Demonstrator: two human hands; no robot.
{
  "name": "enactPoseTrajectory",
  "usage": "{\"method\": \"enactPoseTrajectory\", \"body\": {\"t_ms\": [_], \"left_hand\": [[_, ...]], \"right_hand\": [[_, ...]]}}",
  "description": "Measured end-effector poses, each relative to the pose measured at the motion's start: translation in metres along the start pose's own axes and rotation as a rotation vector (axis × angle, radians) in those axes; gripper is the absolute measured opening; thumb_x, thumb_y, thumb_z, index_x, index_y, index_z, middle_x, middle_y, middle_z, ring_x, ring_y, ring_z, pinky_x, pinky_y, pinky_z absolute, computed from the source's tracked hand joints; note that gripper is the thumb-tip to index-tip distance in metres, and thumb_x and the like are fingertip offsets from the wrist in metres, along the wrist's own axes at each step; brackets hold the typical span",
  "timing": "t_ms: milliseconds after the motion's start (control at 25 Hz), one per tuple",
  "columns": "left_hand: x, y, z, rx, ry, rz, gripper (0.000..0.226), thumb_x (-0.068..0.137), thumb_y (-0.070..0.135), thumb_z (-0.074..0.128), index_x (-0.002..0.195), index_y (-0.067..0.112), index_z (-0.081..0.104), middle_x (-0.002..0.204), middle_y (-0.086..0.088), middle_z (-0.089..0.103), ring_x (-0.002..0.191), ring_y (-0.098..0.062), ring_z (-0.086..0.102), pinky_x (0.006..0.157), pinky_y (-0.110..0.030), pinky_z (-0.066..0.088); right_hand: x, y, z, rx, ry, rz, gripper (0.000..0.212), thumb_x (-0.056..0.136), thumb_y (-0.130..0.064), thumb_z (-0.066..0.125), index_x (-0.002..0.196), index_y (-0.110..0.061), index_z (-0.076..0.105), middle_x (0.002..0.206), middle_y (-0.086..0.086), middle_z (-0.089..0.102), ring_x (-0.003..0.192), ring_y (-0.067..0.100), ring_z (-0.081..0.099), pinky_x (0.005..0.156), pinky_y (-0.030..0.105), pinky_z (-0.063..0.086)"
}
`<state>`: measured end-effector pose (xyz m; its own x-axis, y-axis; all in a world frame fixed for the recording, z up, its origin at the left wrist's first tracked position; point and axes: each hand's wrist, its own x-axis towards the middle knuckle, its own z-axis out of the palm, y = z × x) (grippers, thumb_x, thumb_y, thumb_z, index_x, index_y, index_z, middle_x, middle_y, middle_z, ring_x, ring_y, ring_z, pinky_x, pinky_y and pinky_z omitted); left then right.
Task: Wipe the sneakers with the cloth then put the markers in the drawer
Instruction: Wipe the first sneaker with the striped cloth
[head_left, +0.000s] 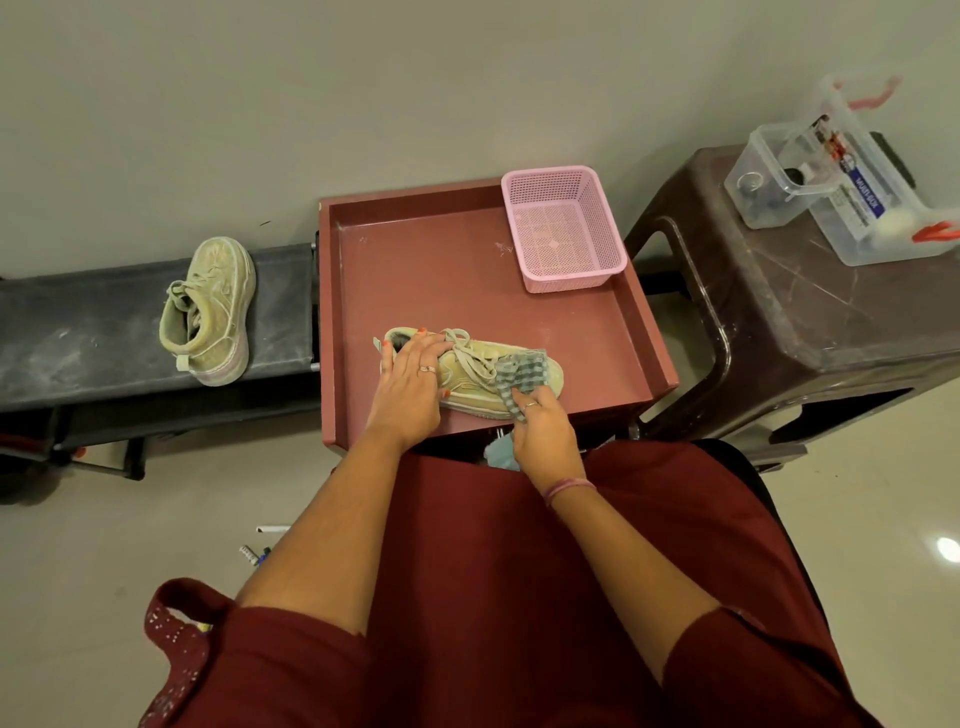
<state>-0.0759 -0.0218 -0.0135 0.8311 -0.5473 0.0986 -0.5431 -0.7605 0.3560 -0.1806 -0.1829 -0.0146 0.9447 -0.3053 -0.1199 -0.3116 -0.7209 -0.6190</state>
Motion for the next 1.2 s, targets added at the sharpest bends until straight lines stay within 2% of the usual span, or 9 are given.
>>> {"method": "enactPoseTrajectory", "body": {"t_ms": [200,320,400,560,720,800,1000,1120,1200], "left_hand": [[0.001,-0.001,0.000,-0.003,0.017,0.010,0.063,0.080,0.004,0.065,0.138,0.009,0.041,0.145,-0.009,0.041,0.142,-0.026,0.026,0.117,-0.048,-0.001],[0.001,0.000,0.000,-0.009,0.015,0.002,0.063,0.080,0.003,0.064,0.137,0.009,0.041,0.145,-0.010,0.041,0.142,-0.027,0.026,0.117,-0.048,-0.001],[0.000,0.001,0.000,0.001,0.016,0.001,0.062,0.080,0.003,0.065,0.137,0.009,0.041,0.144,-0.010,0.041,0.142,-0.026,0.027,0.117,-0.049,0.001],[0.001,0.002,0.002,0.005,0.029,-0.018,0.063,0.079,0.002,0.066,0.136,0.009,0.042,0.143,-0.009,0.043,0.141,-0.026,0.029,0.117,-0.050,0.004],[0.001,0.002,0.004,0.004,0.031,-0.025,0.063,0.078,0.000,0.065,0.137,0.009,0.042,0.143,-0.009,0.042,0.141,-0.025,0.029,0.117,-0.048,0.002],[0.001,0.001,0.005,0.005,0.034,-0.025,0.064,0.077,-0.002,0.065,0.136,0.009,0.043,0.142,-0.009,0.043,0.140,-0.025,0.029,0.117,-0.049,0.004],[0.001,0.003,0.004,0.018,0.036,-0.036,0.061,0.078,0.000,0.066,0.135,0.009,0.044,0.141,-0.009,0.045,0.140,-0.025,0.030,0.118,-0.050,0.005],[0.003,0.006,0.004,0.003,0.052,-0.048,0.060,0.077,0.002,0.068,0.133,0.008,0.046,0.139,-0.008,0.048,0.138,-0.025,0.033,0.117,-0.048,0.003],[0.003,0.006,0.004,0.011,0.060,-0.054,0.061,0.077,0.002,0.069,0.133,0.008,0.046,0.138,-0.008,0.048,0.137,-0.025,0.034,0.117,-0.047,0.003]], "right_hand": [[0.009,0.016,-0.057,0.075,0.263,0.150,0.021,0.086,0.000,0.050,0.101,0.007,0.063,0.101,0.011,0.046,0.085,0.019,0.050,0.076,0.015,0.035],[0.042,0.025,-0.065,0.054,0.114,0.196,0.039,0.089,0.008,0.041,0.126,0.007,0.054,0.125,0.020,0.049,0.112,0.030,0.051,0.090,0.012,0.031],[0.045,0.018,-0.052,0.001,-0.059,0.164,0.056,0.088,0.013,0.033,0.142,-0.004,0.039,0.142,0.018,0.043,0.126,0.032,0.046,0.104,0.022,0.030],[0.002,0.011,-0.017,-0.034,-0.039,0.264,0.067,0.091,0.011,0.032,0.151,-0.013,0.014,0.160,0.004,0.010,0.130,0.028,0.043,0.103,0.031,0.036],[-0.005,0.016,-0.014,0.111,0.021,0.248,0.065,0.090,0.013,0.033,0.150,-0.011,0.021,0.158,0.003,0.016,0.138,0.022,0.033,0.109,0.023,0.025],[0.019,0.019,-0.020,0.094,0.032,0.226,0.064,0.088,0.013,0.032,0.148,-0.010,0.027,0.155,0.006,0.025,0.140,0.021,0.030,0.114,0.026,0.022],[0.086,0.034,-0.038,-0.079,-0.255,0.186,0.057,0.089,0.003,0.041,0.143,-0.014,0.037,0.142,0.013,0.039,0.125,0.033,0.047,0.106,0.038,0.038],[0.055,0.024,-0.018,0.067,-0.088,0.241,0.075,0.083,0.015,0.037,0.150,-0.015,0.022,0.154,0.007,0.024,0.139,0.025,0.031,0.115,0.030,0.026],[0.018,0.010,-0.002,0.185,0.018,0.309,0.087,0.079,0.023,0.034,0.152,-0.016,0.010,0.160,0.001,0.004,0.141,0.019,0.024,0.105,0.017,0.030]]}}
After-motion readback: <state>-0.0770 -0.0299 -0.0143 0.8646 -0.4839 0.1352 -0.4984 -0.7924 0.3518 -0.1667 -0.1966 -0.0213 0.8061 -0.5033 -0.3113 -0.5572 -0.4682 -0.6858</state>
